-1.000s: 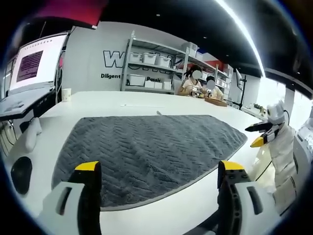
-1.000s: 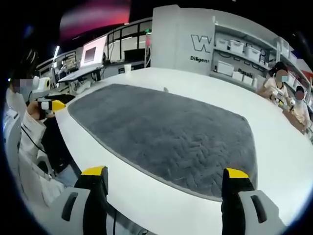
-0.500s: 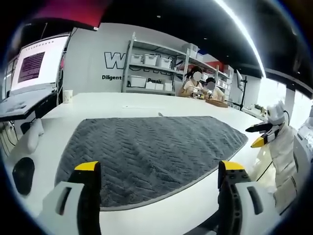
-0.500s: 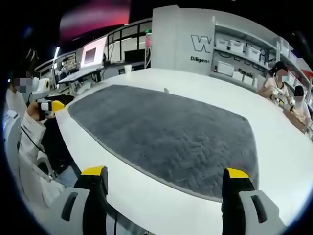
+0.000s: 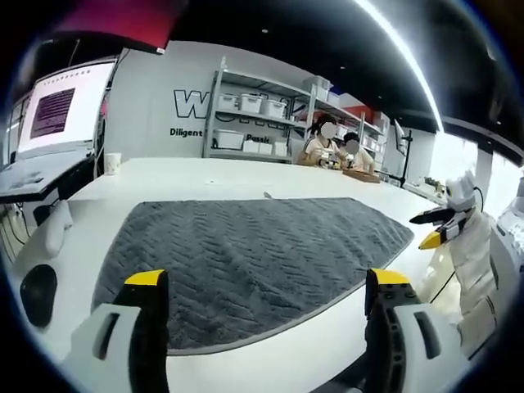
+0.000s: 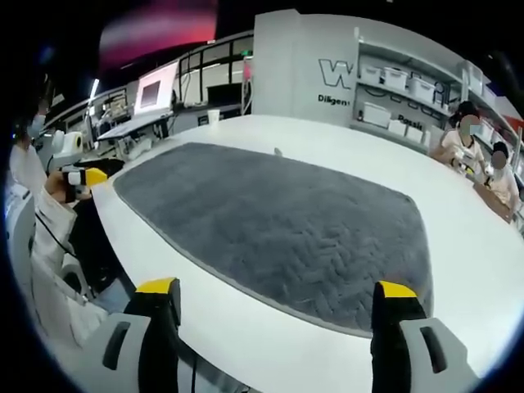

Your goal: Open the folded towel by lifting each exposed corner and separating the folded layers until the towel lies flat within the target outline without major curled edges

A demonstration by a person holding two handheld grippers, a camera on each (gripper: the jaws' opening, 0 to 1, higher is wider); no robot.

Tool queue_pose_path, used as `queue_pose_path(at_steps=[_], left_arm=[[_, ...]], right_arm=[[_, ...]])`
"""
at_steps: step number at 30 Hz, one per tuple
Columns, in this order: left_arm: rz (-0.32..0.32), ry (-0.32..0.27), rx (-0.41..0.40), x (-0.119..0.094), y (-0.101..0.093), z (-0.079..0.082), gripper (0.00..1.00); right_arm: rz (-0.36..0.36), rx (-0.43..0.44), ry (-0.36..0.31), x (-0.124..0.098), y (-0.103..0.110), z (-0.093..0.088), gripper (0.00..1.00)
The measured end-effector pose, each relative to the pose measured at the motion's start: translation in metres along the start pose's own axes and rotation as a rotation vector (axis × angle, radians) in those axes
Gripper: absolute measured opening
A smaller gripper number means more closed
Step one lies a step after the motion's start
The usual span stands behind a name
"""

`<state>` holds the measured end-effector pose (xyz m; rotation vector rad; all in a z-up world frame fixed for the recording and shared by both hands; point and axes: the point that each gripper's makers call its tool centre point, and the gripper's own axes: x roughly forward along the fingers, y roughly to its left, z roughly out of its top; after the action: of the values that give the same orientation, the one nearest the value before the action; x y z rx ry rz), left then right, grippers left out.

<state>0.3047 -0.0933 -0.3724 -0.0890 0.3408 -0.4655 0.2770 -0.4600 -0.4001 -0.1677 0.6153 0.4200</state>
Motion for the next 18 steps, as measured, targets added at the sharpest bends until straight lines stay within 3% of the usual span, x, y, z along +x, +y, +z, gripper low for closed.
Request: queue_pose_path(at_steps=[18], left_arm=[[-0.011,-0.010,0.000,-0.0016,-0.0013,-0.0006,0.99]], right_arm=[[0.006,-0.003,0.003,0.0006,0.0033,-0.0006,0.96]])
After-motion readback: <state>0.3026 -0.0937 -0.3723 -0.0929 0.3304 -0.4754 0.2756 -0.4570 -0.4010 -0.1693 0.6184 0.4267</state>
